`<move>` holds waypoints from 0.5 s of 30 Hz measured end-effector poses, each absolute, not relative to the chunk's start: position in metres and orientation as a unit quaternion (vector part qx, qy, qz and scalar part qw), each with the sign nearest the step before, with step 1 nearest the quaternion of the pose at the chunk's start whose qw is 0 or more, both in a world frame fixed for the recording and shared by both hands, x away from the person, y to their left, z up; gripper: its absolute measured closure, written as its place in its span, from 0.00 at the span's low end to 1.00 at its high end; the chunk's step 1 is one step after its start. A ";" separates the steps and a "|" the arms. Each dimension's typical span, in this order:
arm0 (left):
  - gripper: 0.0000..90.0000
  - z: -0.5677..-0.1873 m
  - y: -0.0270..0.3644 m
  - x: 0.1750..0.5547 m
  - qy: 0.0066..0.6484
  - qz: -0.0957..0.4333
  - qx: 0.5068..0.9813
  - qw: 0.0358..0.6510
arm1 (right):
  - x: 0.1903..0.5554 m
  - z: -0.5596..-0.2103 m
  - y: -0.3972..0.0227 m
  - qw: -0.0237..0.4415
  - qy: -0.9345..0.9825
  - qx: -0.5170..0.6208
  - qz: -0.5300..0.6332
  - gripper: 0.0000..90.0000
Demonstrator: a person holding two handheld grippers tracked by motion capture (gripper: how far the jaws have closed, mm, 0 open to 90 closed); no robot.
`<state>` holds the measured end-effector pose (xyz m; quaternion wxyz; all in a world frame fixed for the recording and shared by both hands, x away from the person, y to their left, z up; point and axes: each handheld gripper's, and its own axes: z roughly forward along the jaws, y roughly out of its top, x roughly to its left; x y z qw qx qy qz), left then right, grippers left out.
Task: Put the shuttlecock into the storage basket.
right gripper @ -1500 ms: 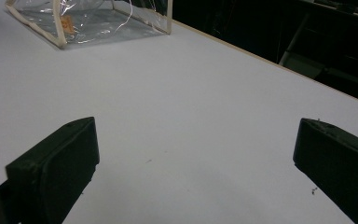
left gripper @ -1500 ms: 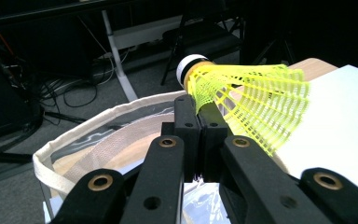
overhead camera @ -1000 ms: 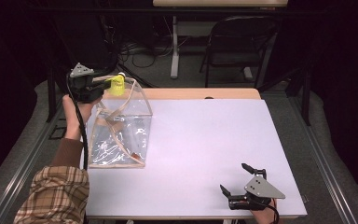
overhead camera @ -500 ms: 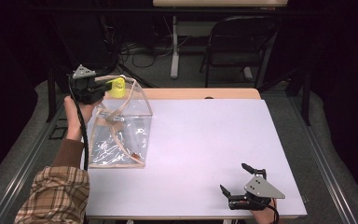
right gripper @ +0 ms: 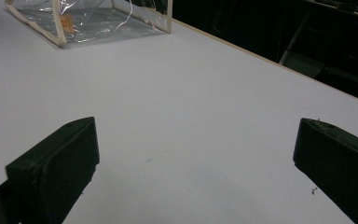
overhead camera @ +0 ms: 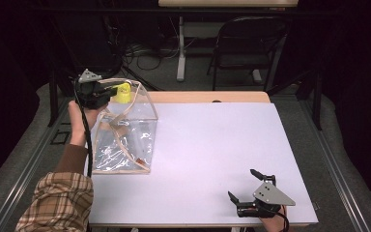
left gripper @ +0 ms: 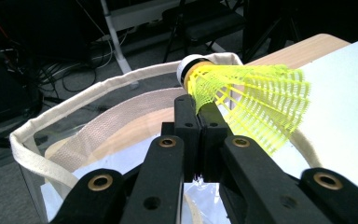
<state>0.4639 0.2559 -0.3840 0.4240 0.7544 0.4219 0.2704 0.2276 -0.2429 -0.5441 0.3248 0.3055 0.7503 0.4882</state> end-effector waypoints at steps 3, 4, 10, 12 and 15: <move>0.99 -0.385 0.256 0.465 0.422 0.269 0.756 0.421 | 0.228 -0.544 -0.243 0.326 0.750 0.305 0.488 0.00; 0.99 -0.386 0.255 0.465 0.422 0.268 0.757 0.420 | 0.228 -0.544 -0.243 0.325 0.750 0.305 0.488 0.00; 0.99 -0.389 0.254 0.467 0.422 0.266 0.760 0.416 | 0.228 -0.544 -0.243 0.325 0.750 0.305 0.489 0.00; 0.99 -0.390 0.254 0.467 0.423 0.265 0.761 0.415 | 0.228 -0.544 -0.243 0.325 0.750 0.305 0.488 0.00; 0.99 -0.390 0.254 0.468 0.423 0.264 0.762 0.413 | 0.228 -0.544 -0.243 0.325 0.750 0.305 0.488 0.00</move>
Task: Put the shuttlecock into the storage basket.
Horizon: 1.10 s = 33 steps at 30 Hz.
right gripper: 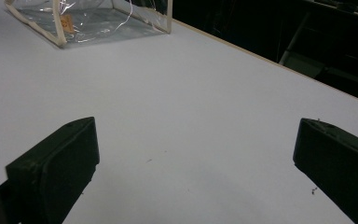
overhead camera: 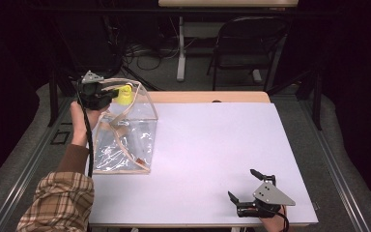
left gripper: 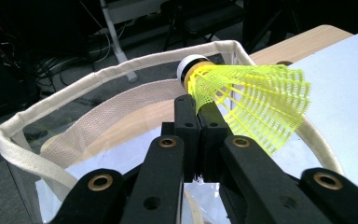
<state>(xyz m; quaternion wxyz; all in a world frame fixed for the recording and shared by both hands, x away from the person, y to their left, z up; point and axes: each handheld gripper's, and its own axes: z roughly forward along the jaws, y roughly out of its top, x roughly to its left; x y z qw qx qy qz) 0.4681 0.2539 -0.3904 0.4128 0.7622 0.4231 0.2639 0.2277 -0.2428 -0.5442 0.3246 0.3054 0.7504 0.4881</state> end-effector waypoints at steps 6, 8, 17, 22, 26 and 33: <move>0.99 -0.392 0.254 0.469 0.423 0.262 0.764 0.410 | 0.228 -0.544 -0.243 0.325 0.750 0.305 0.488 0.00; 0.99 -0.392 0.253 0.469 0.424 0.260 0.764 0.410 | 0.228 -0.544 -0.243 0.324 0.750 0.305 0.488 0.00; 0.99 -0.395 0.253 0.472 0.426 0.253 0.768 0.406 | 0.228 -0.544 -0.243 0.325 0.751 0.304 0.488 0.00; 0.99 -0.397 0.252 0.473 0.427 0.249 0.769 0.405 | 0.228 -0.544 -0.243 0.325 0.751 0.305 0.488 0.00; 0.99 -0.398 0.252 0.474 0.427 0.246 0.771 0.403 | 0.228 -0.544 -0.243 0.324 0.751 0.305 0.488 0.00; 0.99 -0.400 0.251 0.476 0.427 0.241 0.775 0.398 | 0.228 -0.544 -0.243 0.325 0.751 0.304 0.488 0.00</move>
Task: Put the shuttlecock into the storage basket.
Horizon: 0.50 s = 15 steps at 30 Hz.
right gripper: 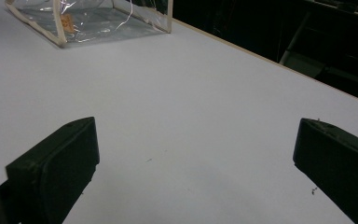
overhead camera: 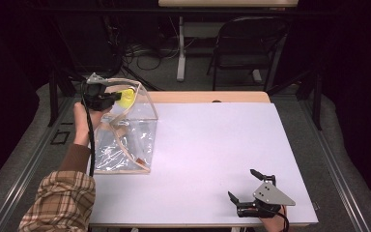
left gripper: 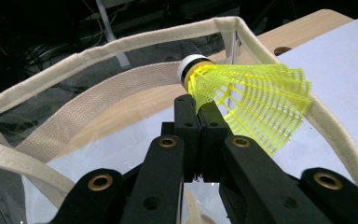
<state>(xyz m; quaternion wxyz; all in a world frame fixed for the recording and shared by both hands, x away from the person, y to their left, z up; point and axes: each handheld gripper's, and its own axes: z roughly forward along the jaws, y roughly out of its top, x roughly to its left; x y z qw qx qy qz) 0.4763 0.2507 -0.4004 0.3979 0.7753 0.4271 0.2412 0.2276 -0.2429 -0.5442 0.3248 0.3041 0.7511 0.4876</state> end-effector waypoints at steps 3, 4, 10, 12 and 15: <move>0.99 -0.401 0.250 0.477 0.428 0.238 0.777 0.395 | 0.228 -0.544 -0.243 0.325 0.751 0.304 0.488 0.00; 0.99 -0.402 0.250 0.477 0.428 0.237 0.778 0.394 | 0.228 -0.544 -0.243 0.325 0.751 0.304 0.488 0.00; 0.99 -0.403 0.250 0.478 0.429 0.235 0.779 0.393 | 0.228 -0.544 -0.243 0.325 0.751 0.304 0.488 0.00; 0.99 -0.403 0.250 0.479 0.430 0.233 0.780 0.391 | 0.228 -0.544 -0.243 0.325 0.751 0.304 0.488 0.00; 0.99 -0.404 0.250 0.480 0.430 0.231 0.781 0.390 | 0.228 -0.544 -0.243 0.324 0.751 0.304 0.488 0.00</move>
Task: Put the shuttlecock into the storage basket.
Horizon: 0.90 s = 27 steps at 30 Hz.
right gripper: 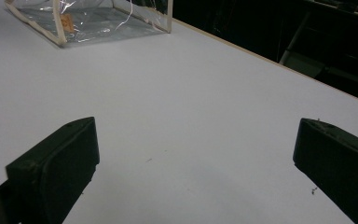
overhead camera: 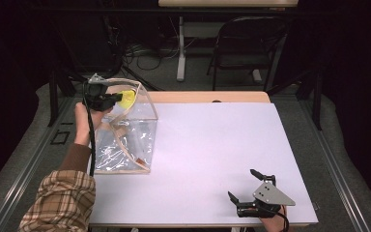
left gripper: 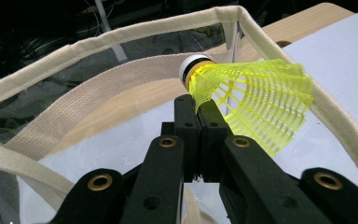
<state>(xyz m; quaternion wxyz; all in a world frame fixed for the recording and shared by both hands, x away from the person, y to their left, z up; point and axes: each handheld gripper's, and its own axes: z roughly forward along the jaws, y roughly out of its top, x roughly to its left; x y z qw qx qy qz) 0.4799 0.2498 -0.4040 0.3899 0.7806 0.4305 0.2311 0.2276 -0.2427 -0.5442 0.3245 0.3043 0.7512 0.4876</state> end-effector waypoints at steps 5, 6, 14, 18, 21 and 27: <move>0.99 -0.406 0.250 0.481 0.434 0.228 0.780 0.388 | 0.228 -0.544 -0.243 0.324 0.752 0.304 0.487 0.00; 0.99 -0.407 0.250 0.482 0.434 0.227 0.781 0.387 | 0.228 -0.544 -0.243 0.324 0.752 0.305 0.487 0.00; 0.99 -0.414 0.249 0.484 0.437 0.224 0.784 0.380 | 0.228 -0.544 -0.242 0.324 0.752 0.305 0.487 0.00; 0.99 -0.417 0.250 0.485 0.440 0.221 0.784 0.378 | 0.228 -0.544 -0.243 0.325 0.752 0.304 0.487 0.00; 0.99 -0.418 0.250 0.486 0.439 0.221 0.786 0.375 | 0.228 -0.545 -0.242 0.324 0.751 0.305 0.487 0.00; 0.98 -0.419 0.250 0.488 0.442 0.219 0.787 0.372 | 0.228 -0.544 -0.242 0.325 0.752 0.304 0.486 0.00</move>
